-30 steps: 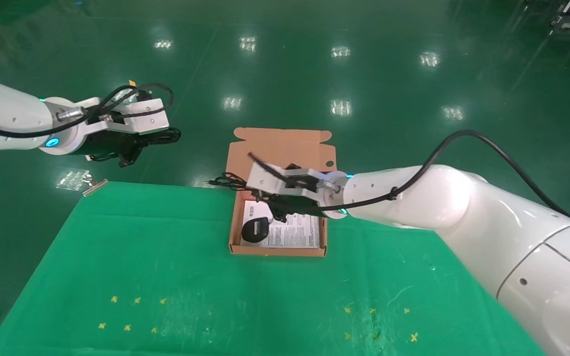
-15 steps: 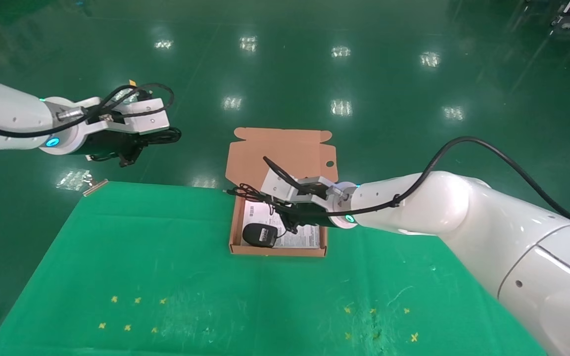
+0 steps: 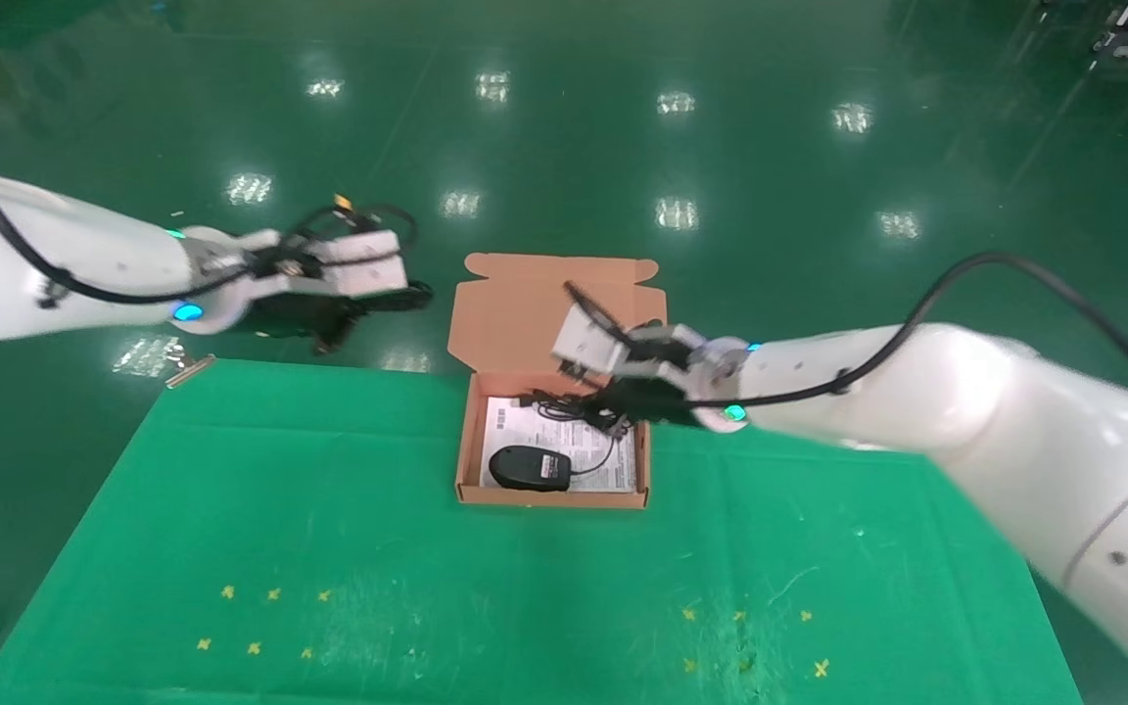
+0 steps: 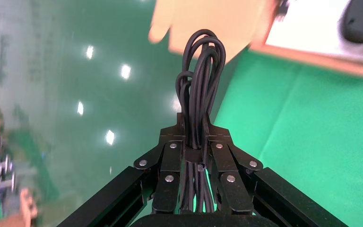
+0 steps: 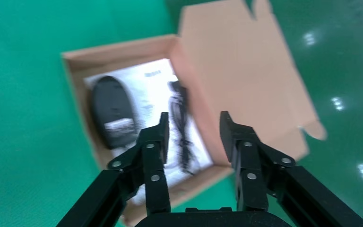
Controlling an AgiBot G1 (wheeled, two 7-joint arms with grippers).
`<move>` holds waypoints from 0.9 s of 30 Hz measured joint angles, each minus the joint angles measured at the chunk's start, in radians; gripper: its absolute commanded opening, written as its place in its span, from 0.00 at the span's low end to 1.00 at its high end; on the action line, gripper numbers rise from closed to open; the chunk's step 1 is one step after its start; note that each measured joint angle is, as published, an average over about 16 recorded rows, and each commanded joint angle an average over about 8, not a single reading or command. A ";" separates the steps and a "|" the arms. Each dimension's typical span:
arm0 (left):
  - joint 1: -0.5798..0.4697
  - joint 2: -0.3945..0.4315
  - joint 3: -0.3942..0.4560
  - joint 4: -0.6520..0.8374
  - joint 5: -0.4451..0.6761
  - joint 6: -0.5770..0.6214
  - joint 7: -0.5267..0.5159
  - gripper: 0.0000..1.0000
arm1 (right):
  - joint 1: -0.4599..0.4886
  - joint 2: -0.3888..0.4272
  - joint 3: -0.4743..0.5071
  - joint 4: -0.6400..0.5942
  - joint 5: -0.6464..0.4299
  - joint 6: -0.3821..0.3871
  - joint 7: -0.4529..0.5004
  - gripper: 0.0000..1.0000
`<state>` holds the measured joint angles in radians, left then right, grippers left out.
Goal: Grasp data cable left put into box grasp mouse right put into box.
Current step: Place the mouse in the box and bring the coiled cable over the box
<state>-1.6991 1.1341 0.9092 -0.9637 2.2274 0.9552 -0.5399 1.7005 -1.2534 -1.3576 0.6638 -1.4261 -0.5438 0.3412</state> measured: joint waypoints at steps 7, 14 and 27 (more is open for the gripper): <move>0.052 0.103 -0.005 0.154 -0.113 -0.142 0.190 0.00 | 0.032 0.103 0.009 0.067 -0.011 0.009 0.008 1.00; 0.105 0.194 -0.004 0.310 -0.259 -0.271 0.402 0.00 | 0.056 0.211 0.005 0.161 -0.037 0.012 0.039 1.00; 0.176 0.235 0.075 0.398 -0.556 -0.347 0.660 0.00 | 0.080 0.348 -0.023 0.321 -0.112 0.014 0.138 1.00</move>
<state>-1.5232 1.3694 0.9845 -0.5653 1.6710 0.6085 0.1204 1.7802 -0.9056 -1.3803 0.9843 -1.5377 -0.5297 0.4794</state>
